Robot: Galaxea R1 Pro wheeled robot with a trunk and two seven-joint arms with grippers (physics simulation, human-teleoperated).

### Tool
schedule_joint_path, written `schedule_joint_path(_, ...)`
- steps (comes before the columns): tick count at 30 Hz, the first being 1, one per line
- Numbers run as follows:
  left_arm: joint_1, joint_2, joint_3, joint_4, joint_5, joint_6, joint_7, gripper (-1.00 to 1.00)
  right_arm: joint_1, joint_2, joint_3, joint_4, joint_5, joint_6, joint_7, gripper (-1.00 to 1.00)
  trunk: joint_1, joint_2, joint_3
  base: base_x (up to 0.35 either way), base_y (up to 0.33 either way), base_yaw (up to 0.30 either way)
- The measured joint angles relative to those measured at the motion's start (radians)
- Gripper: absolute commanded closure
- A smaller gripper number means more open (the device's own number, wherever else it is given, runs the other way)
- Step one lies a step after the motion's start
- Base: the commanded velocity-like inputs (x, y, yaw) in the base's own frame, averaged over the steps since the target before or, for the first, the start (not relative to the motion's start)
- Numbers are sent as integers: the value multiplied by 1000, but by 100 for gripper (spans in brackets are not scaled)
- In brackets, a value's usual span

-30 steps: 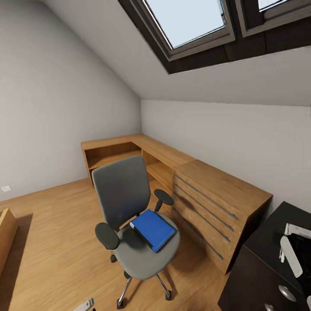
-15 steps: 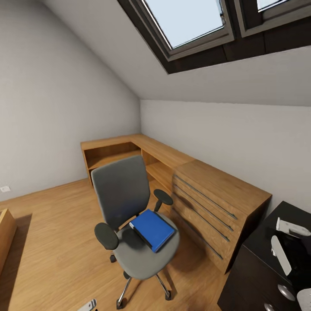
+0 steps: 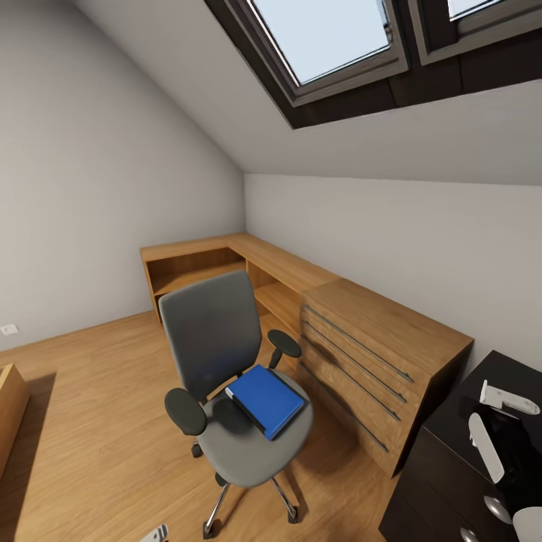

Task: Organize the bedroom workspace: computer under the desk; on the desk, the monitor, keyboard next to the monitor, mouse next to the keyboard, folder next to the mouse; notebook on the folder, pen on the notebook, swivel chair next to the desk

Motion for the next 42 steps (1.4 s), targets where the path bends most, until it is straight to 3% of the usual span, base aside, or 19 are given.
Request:
schedule_joint_path(7,0,0,0,0,-1,-3,0,-100,0,1,0,-1,-2,-1,-2,100,0,0,0,0,0,0)
schedule_joint_path(17,0,2,-1,-4,-4,-57,-2,-100,0,2,1,0,-3,-1,-3,100,0,0,0,0,0,0)
schedule_joint_path(20,0,3,-3,-9,-21,-74,0,-100,0,3,1,2,-3,-1,-3,100,0,0,0,0,0,0)
schedule_joint_path(21,0,3,-3,-10,-51,-96,0,-100,0,3,1,2,-3,-1,-3,100,0,0,0,0,0,0)
schedule_joint_path(23,0,3,-3,-12,-76,-97,0,-100,0,3,1,2,-3,-1,-3,100,0,0,0,0,0,0)
schedule_joint_path(27,0,3,-3,-16,-92,-96,0,-100,0,3,1,2,-3,-1,-3,100,0,0,0,0,0,0)
schedule_joint_path(30,0,2,-4,-42,-94,-45,0,-100,0,3,1,3,-3,-1,-3,100,0,0,0,0,0,0)
schedule_joint_path(36,0,2,-7,-191,-93,178,0,-100,0,4,1,3,-3,-1,-3,100,0,0,0,0,0,0)
schedule_joint_path(42,0,-1,-18,-285,-90,330,0,-100,0,6,3,3,-3,-1,-3,100,0,0,0,0,0,0)
